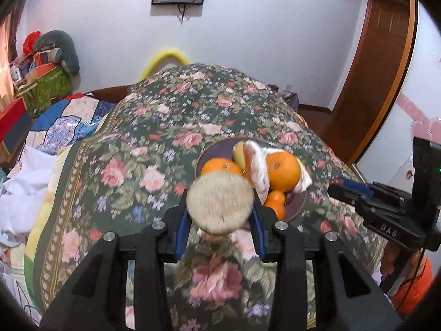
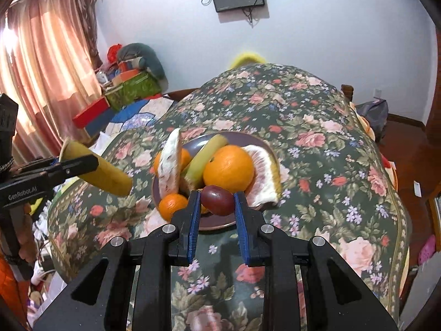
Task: Organize fruits
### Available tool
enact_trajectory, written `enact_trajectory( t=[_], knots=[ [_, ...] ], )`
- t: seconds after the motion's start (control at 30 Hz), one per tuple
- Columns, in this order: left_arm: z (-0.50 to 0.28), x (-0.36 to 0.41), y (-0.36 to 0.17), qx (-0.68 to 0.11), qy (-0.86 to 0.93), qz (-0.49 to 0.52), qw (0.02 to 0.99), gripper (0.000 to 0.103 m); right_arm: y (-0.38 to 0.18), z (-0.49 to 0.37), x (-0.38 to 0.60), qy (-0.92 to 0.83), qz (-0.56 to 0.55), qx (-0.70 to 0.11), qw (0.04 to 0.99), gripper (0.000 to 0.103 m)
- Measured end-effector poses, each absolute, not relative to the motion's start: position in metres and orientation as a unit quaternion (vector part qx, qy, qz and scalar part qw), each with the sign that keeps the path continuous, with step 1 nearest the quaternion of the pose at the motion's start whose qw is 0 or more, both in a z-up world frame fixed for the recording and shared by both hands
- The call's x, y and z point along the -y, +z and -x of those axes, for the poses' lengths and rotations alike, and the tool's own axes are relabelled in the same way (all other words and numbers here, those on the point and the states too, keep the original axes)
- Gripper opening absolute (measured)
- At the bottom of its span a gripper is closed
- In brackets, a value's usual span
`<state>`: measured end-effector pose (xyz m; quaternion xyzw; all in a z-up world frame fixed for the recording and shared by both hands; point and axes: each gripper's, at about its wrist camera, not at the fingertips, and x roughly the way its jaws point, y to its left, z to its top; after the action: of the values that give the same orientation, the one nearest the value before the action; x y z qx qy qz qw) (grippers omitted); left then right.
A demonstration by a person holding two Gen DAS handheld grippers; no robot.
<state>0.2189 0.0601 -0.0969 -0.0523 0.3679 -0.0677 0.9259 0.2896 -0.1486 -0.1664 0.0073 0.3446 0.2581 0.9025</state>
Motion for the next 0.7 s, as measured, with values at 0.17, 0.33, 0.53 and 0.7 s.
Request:
enact_trajectory(
  t=[0.17, 0.33, 0.53, 0.7],
  knots=[
    [-0.236, -0.053, -0.098, -0.368, -0.072, 0.05, 0.926, 0.038, -0.165, -0.296, 0.154, 0.253, -0.013, -0.341, 0.905, 0.023],
    [-0.253, -0.049, -0.105, -0.376, -0.075, 0.057, 0.922, 0.038, -0.171, -0.302, 0.156, 0.255, -0.019, -0.349, 0.902, 0.023],
    [-0.272, -0.044, -0.114, -0.389, -0.078, 0.056, 0.916, 0.038, -0.183, -0.308, 0.147, 0.266, -0.013, -0.36, 0.894, 0.023],
    [-0.283, -0.041, -0.121, -0.387, -0.072, 0.065, 0.917, 0.038, -0.191, -0.31, 0.142, 0.256, 0.014, -0.361, 0.896, 0.023]
  ],
)
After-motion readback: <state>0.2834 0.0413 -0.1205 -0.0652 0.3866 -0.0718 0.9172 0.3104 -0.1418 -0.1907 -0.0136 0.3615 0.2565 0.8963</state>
